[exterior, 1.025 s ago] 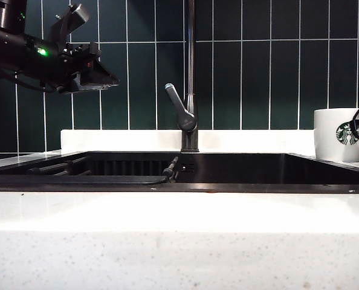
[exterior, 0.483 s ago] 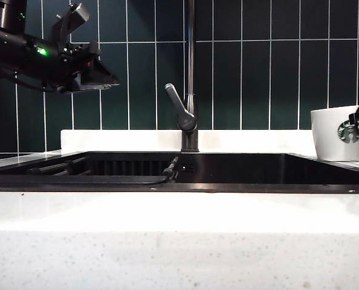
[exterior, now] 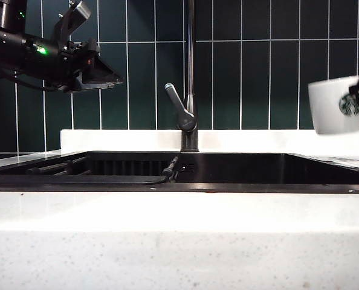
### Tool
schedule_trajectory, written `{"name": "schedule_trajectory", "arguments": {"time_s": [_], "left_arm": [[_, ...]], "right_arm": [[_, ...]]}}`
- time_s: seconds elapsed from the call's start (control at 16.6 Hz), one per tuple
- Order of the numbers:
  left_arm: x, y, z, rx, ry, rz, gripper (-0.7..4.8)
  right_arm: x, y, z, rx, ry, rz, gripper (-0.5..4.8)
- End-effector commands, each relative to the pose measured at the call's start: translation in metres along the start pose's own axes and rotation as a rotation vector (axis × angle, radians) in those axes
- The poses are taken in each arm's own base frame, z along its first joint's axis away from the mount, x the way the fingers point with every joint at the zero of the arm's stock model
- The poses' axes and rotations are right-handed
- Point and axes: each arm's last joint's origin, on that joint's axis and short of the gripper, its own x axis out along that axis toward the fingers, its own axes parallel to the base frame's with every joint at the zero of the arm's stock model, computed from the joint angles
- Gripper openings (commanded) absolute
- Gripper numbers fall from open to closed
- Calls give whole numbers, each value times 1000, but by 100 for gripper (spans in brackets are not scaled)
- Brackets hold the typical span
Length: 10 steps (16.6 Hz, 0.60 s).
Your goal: Pick up the mug next to the sink, go to the faucet to get some water, pour the water into the sink, and finally put the mug back to its place.
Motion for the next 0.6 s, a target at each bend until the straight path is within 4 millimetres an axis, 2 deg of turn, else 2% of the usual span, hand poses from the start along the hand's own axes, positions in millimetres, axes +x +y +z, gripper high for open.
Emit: {"name": "schedule_trajectory", "arguments": {"time_s": [0.06,0.24,0.42,0.6], "left_arm": [[1,0,7,21,-17,-12,157],[8,6,24,42,-42,-11,157],[29,20,42,46,-47,-30,157],[43,30,48,41,-48,-37,157]], "right_arm": [[-6,16,24,59,-115,106,-1],[-8,43,36,68,-67,200,-1],[2,80,69,61,48,313,-1],[2,101,95,56,45,376,-1]]}}
